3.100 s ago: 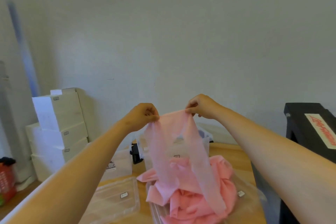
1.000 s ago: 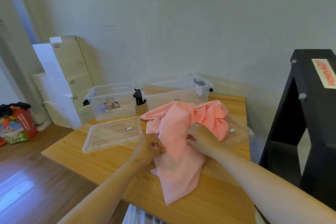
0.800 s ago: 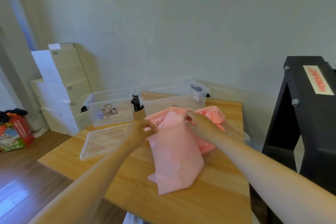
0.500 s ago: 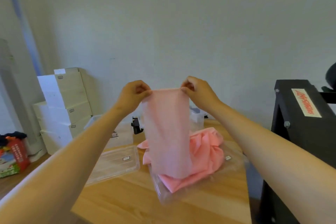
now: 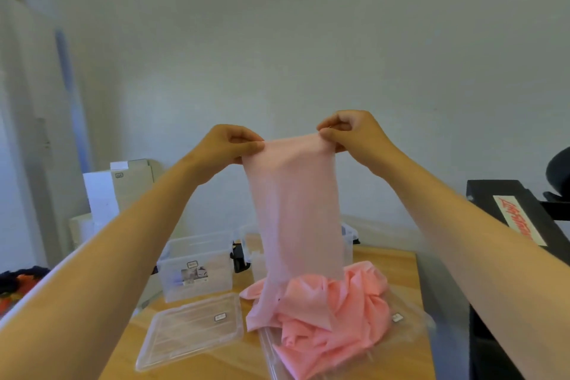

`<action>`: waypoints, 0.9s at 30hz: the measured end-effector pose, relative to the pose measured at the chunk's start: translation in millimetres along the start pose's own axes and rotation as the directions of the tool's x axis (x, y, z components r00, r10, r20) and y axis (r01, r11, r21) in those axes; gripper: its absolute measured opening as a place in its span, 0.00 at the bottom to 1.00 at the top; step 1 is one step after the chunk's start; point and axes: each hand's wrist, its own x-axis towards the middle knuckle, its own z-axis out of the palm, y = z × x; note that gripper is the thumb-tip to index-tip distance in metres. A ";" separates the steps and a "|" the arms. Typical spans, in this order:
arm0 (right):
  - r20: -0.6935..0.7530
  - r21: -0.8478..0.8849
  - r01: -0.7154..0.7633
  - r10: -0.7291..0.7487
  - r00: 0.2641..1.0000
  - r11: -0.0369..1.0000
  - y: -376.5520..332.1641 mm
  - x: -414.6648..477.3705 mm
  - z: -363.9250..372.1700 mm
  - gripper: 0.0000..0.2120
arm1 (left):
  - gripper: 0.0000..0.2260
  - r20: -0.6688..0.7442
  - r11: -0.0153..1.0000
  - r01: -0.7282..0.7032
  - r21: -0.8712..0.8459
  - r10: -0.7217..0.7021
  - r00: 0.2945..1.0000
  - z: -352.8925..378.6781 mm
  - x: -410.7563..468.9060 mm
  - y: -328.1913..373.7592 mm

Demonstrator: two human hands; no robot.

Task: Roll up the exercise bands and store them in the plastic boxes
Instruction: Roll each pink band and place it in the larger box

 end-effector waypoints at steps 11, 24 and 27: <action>0.436 0.482 -0.350 0.127 0.891 0.803 -8.1 -22.8 -7.3 0.06 | 0.08 0.236 0.910 0.099 -0.402 -0.002 0.972 -14.6 -23.3 -3.4; 0.462 0.446 -0.398 0.174 0.870 0.802 20.2 -19.9 7.3 0.13 | 0.09 0.212 0.861 0.187 -0.473 -0.095 0.973 -6.0 -21.8 -30.9; 0.435 0.463 -0.384 0.172 0.884 0.799 21.8 -16.1 7.6 0.11 | 0.12 0.195 0.878 0.182 -0.443 -0.103 0.975 -7.0 -19.6 -30.7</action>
